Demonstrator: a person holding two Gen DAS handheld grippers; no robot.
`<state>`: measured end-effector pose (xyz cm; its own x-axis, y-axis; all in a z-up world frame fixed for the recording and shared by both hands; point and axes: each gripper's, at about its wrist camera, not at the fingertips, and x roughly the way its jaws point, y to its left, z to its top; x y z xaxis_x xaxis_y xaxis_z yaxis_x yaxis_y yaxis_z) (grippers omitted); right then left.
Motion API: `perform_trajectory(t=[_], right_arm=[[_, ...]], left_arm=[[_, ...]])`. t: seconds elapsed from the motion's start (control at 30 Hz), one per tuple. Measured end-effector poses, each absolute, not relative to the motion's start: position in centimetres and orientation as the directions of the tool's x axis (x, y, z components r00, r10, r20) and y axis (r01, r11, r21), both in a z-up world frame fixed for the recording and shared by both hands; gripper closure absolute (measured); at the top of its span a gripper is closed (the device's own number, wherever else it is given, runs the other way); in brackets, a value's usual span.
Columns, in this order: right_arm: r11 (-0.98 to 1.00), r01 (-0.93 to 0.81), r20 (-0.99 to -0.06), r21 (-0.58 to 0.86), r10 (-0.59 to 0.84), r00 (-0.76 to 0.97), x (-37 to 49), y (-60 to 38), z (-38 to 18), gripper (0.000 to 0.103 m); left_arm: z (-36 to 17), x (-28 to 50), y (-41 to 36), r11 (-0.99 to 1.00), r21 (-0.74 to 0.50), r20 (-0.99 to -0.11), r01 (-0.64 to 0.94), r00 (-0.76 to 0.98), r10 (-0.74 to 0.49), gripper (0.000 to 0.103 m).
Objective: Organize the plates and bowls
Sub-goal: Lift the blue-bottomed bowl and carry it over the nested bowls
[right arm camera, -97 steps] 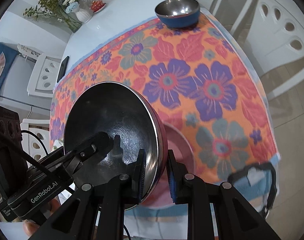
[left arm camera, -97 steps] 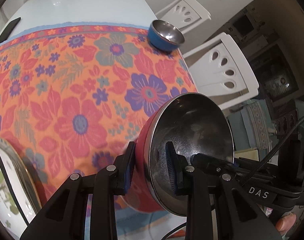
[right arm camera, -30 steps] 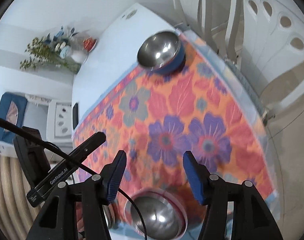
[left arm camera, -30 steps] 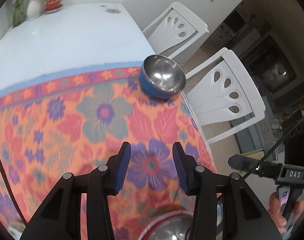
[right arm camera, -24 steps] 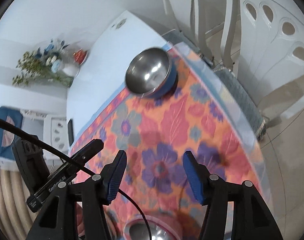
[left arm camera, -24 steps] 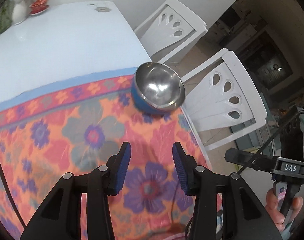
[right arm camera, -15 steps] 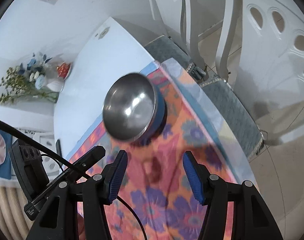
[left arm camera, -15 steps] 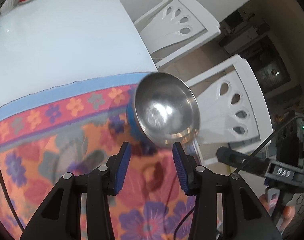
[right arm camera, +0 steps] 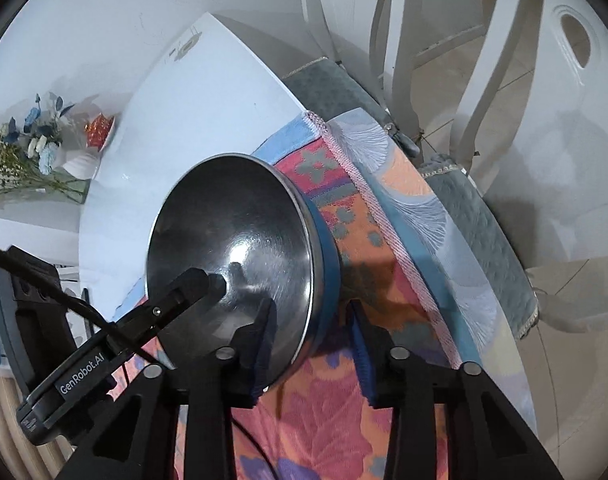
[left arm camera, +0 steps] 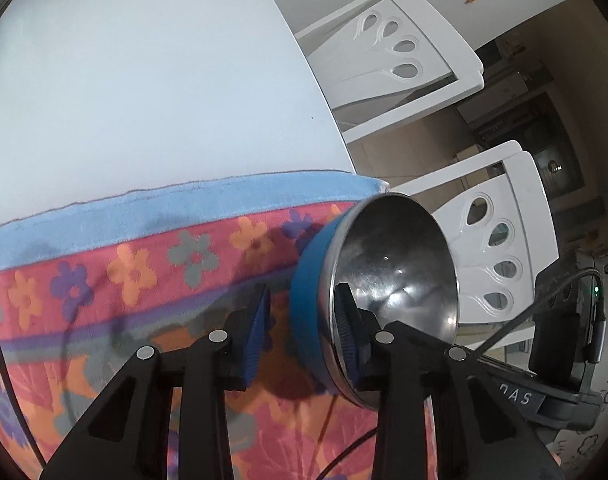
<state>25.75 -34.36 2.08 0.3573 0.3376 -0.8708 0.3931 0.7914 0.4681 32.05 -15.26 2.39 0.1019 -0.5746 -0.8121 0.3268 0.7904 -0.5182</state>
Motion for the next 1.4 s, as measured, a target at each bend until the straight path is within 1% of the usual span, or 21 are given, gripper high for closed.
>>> perform_trajectory(t=[0.03,0.13,0.23,0.5,0.73,1.17,1.4], right_arm=[[0.794,0.393,-0.873,0.463,0.332,0.357,25.8,-34.3,1.9,0.073],[0.802,0.387,-0.876,0.455,0.324,0.358,25.9,-34.1,1.7,0.078],[0.825,0.373,-0.886,0.424,0.29,0.363,25.9,-33.7,1.8,0.081],[0.843,0.355,-0.888,0.405,0.269,0.373,24.9,-33.1,3.5,0.081],[0.851,0.326,-0.871,0.413,0.264,0.414,22.4,-31.8,8.1,0.08],[0.863,0.243,-0.836,0.444,0.302,0.457,14.1,-27.2,15.3,0.08],[0.863,0.208,-0.822,0.461,0.326,0.467,8.7,-24.6,17.7,0.08]], left_arm=[[2.3,32.0,-15.3,0.785,-0.526,-0.808,0.327,0.097,-0.582,0.078],[2.1,32.1,-15.6,0.783,-0.526,-0.807,0.331,0.094,-0.583,0.079],[2.2,32.0,-15.8,0.782,-0.519,-0.809,0.345,0.097,-0.58,0.083],[4.0,30.9,-15.3,0.774,-0.515,-0.803,0.369,0.108,-0.586,0.083],[8.3,28.4,-13.7,0.767,-0.515,-0.781,0.383,0.16,-0.604,0.083],[16.5,19.7,-8.4,0.772,-0.497,-0.733,0.396,0.285,-0.618,0.083],[18.8,14.3,-5.6,0.777,-0.491,-0.717,0.394,0.323,-0.617,0.083]])
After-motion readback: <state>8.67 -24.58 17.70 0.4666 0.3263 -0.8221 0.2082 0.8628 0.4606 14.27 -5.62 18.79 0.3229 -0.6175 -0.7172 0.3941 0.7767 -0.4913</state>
